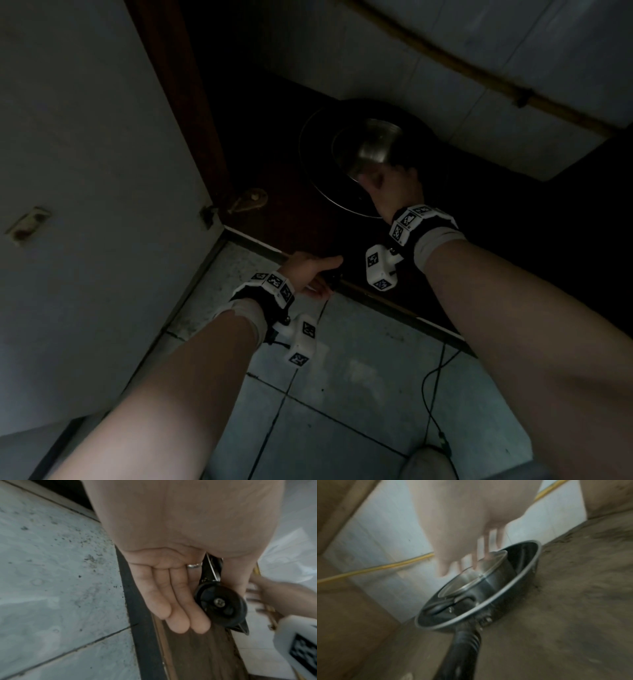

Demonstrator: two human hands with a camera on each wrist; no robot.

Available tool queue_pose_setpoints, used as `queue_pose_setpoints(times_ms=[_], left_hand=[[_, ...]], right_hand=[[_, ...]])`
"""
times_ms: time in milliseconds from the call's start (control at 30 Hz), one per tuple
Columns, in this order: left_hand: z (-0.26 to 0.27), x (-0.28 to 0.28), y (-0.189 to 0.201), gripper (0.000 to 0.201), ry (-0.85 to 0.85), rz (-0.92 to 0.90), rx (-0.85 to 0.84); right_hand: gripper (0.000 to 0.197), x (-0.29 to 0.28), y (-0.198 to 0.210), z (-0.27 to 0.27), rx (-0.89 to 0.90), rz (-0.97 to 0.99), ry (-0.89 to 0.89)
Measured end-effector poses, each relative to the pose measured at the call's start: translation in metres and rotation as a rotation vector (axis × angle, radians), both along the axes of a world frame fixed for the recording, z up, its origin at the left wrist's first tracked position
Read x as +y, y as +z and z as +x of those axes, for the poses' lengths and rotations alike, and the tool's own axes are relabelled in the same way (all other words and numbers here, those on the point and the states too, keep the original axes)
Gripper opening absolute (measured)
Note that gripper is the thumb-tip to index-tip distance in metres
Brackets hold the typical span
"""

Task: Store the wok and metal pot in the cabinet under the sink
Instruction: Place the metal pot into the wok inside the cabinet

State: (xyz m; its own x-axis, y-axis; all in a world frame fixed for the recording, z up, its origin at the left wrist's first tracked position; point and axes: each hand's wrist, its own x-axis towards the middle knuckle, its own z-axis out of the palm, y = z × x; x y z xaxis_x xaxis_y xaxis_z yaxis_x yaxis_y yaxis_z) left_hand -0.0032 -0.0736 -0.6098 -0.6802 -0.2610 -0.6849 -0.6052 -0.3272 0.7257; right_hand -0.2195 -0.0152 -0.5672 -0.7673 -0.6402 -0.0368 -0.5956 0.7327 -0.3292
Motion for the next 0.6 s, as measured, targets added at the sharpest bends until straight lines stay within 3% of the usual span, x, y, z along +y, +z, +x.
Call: queue_pose_setpoints(times_ms=[67,133,333,600], left_hand=[[0.000,0.000,0.001,0.055,-0.012,0.000,-0.005],[0.000,0.001,0.002,0.053,-0.017,-0.001,-0.010],[0.002,0.003,0.003,0.051,0.005,-0.018,-0.008],[0.001,0.000,0.004,0.058,0.020,-0.022,-0.020]], right_hand=[[0.047,0.001,-0.003,0.010,-0.126,-0.128,0.110],[0.041,0.001,-0.006,0.017,-0.217,-0.128,0.166],[0.052,-0.006,-0.007,0.021,-0.158,0.006,0.228],[0.041,0.006,-0.005,0.008,-0.153,0.068,0.142]])
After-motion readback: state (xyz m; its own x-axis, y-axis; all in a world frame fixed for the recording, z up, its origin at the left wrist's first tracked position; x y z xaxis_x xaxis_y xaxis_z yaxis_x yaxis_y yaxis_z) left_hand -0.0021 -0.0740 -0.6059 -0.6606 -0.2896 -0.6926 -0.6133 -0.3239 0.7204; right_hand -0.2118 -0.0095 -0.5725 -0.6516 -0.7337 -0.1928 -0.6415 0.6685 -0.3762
